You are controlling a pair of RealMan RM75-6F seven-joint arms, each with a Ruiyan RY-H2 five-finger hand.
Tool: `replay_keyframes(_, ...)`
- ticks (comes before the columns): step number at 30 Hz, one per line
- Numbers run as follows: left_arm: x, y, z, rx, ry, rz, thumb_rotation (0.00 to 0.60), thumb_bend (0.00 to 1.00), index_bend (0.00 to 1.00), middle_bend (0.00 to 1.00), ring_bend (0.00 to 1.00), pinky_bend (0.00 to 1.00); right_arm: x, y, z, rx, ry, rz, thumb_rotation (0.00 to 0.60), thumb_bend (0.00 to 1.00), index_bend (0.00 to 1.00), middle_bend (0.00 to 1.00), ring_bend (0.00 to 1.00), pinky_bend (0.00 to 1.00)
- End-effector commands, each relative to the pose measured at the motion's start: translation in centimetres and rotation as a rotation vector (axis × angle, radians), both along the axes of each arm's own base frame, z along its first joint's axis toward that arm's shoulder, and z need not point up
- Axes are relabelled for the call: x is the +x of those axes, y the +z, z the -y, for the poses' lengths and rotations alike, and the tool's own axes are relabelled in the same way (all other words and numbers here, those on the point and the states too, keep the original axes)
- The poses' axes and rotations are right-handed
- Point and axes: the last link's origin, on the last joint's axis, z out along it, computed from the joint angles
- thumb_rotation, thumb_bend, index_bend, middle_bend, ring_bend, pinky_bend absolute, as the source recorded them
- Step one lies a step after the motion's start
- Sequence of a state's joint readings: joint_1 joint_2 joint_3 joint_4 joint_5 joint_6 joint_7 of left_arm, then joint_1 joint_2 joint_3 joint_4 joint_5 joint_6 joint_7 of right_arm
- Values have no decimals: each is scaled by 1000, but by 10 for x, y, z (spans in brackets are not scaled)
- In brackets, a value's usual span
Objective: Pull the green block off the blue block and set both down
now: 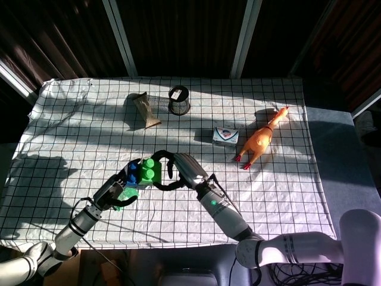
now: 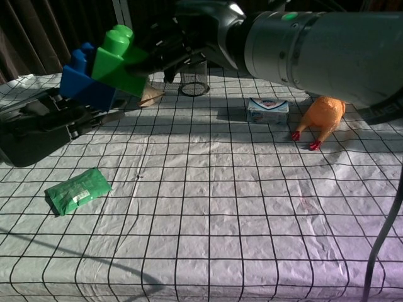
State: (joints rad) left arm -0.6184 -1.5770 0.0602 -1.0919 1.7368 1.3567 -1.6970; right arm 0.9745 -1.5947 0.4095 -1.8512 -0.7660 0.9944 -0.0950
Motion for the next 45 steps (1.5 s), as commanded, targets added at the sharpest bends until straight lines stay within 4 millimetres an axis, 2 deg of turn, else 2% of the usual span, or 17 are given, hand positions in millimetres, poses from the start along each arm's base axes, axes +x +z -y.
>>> replay_keyframes(1,3,-2,-1,-4,11,12,600,293,6,129,116,99,1,-4,-1,-17,8,-15,600,300,948,656,622,358)
replay_keyframes(4,5,-5,-1,-31,24,29,600,292,32,178,202,135,1,-8,-2,-20,4,-20,600,300,948,656,622,358)
replay_keyframes(7,6,-6,-2,-27,32,29,600,295,78,221,214,142,0,-10,-2,-19,-1,-23,600,300,948,656,622,358)
replay_keyframes(13,8,-10,-5,4,80,23,600,296,247,410,331,184,1,-11,-1,-14,-10,-13,600,300,948,657,622,358)
replay_keyframes(17,10,-11,-4,10,94,28,600,295,303,472,382,237,1,-11,-1,-16,-10,-13,600,300,948,657,622,358)
replay_keyframes(21,12,-13,-5,20,110,24,600,319,444,608,478,346,2,-11,0,-17,-15,-9,600,299,948,657,622,358)
replay_keyframes(24,13,-12,-5,24,125,24,600,366,541,684,563,461,1,-10,0,-17,-16,-7,600,299,948,657,622,358)
replay_keyframes(26,13,-11,-5,21,138,32,600,433,597,730,608,531,1,-9,0,-17,-18,-5,600,299,948,657,622,358)
replay_keyframes(31,14,-9,-7,5,157,56,600,622,713,829,697,629,-1,-7,1,-18,-23,0,600,299,948,657,622,358)
replay_keyframes(40,13,-1,-9,33,155,69,600,673,762,885,744,675,-10,5,6,-25,-50,28,600,299,948,657,622,358)
replay_keyframes(45,12,10,-7,76,140,66,600,686,767,887,748,680,-17,23,11,-53,-61,58,600,300,948,658,622,358)
